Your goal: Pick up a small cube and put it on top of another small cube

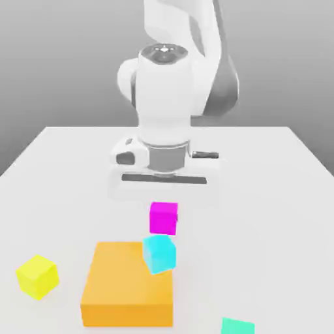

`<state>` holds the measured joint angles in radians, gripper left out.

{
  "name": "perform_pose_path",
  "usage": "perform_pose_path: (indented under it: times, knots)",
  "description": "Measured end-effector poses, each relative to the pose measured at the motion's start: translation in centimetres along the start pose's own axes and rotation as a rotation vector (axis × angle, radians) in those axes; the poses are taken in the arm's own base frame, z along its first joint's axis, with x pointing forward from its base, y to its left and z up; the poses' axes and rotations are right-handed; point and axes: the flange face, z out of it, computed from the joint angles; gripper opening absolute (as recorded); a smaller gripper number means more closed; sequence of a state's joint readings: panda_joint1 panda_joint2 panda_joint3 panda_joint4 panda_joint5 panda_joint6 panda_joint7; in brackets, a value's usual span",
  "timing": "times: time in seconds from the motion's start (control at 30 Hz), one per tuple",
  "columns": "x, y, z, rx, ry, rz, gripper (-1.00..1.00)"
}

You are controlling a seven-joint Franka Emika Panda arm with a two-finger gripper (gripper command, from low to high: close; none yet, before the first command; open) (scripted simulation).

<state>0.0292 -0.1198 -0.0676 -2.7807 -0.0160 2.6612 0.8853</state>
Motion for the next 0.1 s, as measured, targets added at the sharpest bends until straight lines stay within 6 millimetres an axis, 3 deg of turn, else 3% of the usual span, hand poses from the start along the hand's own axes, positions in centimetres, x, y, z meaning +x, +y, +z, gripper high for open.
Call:
perform_pose_path:
  times: [0.1]
  knots:
    - [0.0, 0.0, 0.0, 0.0, 0.0, 0.0, 1.0]
